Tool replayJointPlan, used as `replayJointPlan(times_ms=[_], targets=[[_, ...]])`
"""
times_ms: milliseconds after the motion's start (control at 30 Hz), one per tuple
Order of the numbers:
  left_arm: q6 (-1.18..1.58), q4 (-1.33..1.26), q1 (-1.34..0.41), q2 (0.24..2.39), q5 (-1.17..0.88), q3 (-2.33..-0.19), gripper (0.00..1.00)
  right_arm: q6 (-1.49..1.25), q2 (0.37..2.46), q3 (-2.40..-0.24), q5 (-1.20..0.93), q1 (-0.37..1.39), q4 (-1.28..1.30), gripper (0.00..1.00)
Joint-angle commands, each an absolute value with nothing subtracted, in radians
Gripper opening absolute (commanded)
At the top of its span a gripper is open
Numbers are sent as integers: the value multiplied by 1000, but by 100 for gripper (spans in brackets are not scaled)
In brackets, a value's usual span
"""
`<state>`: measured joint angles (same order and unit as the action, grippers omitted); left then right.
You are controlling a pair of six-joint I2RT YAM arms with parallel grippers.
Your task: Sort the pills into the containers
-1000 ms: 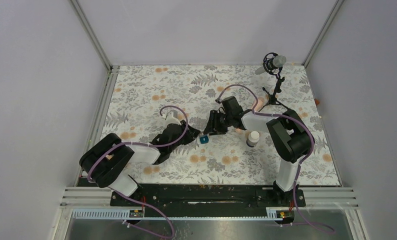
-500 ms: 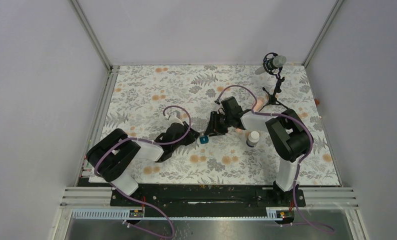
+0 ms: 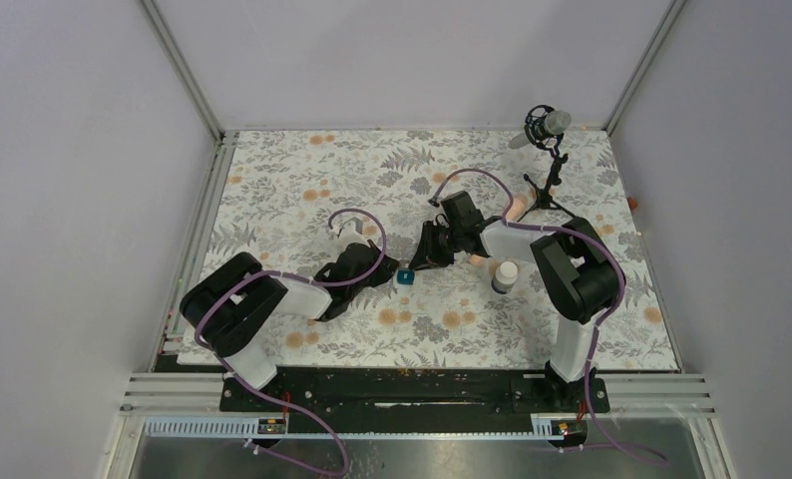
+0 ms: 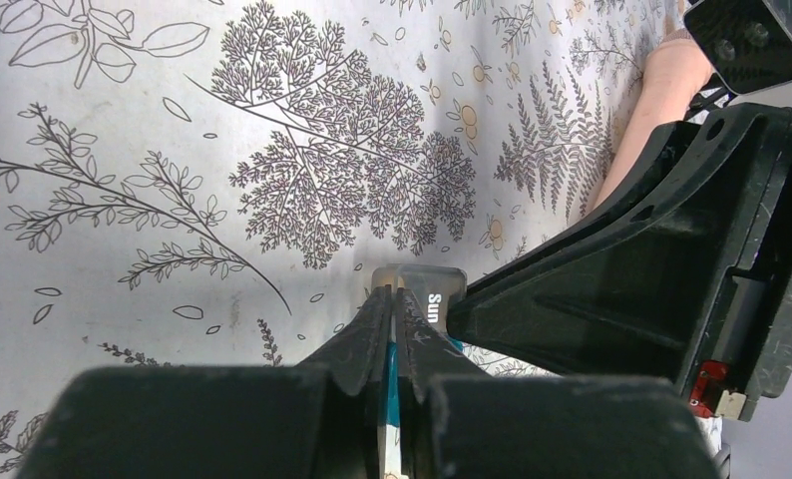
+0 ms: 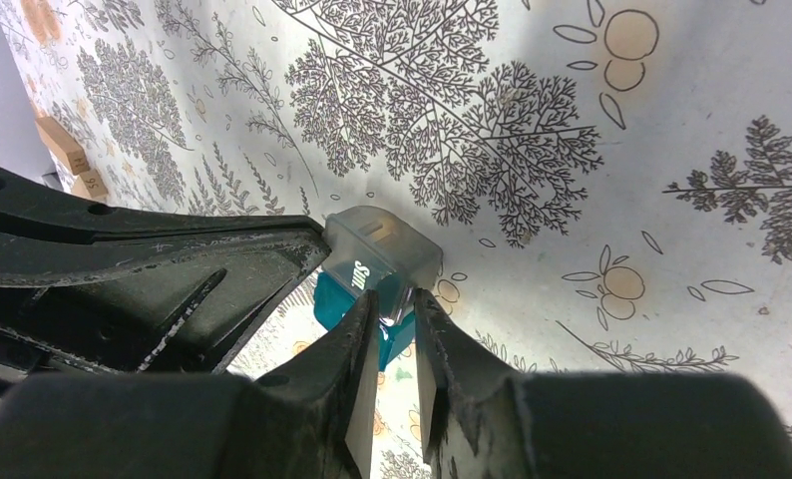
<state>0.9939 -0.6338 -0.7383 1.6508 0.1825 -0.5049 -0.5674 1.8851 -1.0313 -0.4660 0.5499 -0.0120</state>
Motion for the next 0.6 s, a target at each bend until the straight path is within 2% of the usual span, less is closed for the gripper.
replayJointPlan(times_ms=[0,100,233,300,467,567], targets=[[969,-579,-758,1676,191,-519,0,-552,1892,-1019,-372,568,40,25],[945,-545,-755,1629,202,-538,3,-535,1872,-1059,-363,567,63,31],[876,-435,-750,1539,245,-595,33,-503,1868,-1181,-368,566,160,36],[843,-386,-742,1495,262,-617,44,-500,1857,-1238,-360,565,197,41],[742,-244,-738,1363,303,-663,72,-472,1767,-1307,-289,557,291,57],[676,-161,-737,1268,316,-678,98,-436,1647,-1289,-176,557,371,66]])
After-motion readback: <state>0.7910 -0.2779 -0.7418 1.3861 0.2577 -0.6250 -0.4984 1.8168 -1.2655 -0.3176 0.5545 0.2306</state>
